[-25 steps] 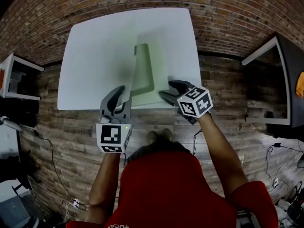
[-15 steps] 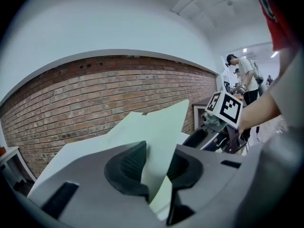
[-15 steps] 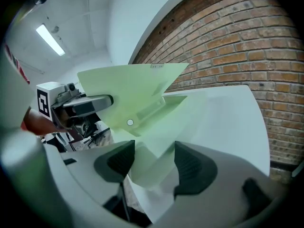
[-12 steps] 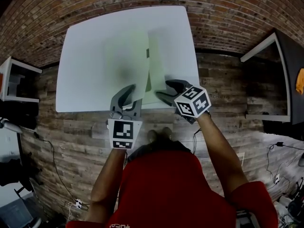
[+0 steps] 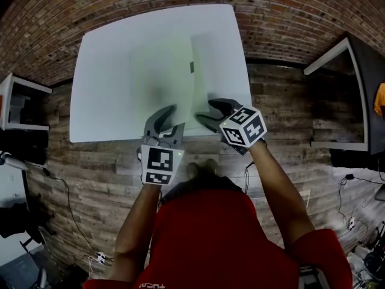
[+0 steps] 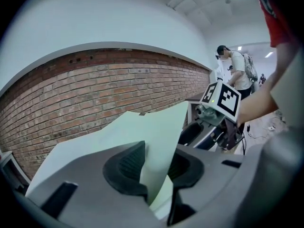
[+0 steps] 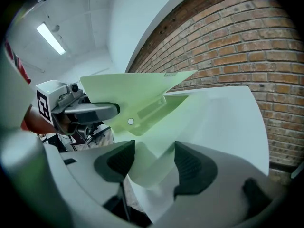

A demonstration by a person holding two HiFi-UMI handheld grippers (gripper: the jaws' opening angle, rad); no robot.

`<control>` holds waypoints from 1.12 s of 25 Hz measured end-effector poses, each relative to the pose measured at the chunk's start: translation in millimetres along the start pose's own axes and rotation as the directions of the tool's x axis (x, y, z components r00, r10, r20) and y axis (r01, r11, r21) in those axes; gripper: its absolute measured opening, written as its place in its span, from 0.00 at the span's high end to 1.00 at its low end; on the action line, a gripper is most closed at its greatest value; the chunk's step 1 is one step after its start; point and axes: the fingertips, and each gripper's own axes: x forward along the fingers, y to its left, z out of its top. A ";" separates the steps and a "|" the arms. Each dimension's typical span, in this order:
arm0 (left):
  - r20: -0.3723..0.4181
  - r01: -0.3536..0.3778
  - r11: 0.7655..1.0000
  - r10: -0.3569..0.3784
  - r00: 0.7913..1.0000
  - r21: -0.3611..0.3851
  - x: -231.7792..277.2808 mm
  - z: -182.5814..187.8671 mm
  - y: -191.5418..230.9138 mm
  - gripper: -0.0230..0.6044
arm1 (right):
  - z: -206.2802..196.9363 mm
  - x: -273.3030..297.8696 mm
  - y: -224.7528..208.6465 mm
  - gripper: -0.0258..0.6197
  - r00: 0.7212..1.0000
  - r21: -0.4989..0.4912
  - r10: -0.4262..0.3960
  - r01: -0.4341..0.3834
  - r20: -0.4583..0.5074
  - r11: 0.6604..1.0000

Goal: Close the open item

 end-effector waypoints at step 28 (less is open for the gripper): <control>-0.176 0.234 0.971 -0.224 0.958 0.038 28.2 -27.4 -32.5 0.69 | 0.2 -2.4 1.6 0.57 0.999 -0.036 0.037 -0.037 0.001 0.999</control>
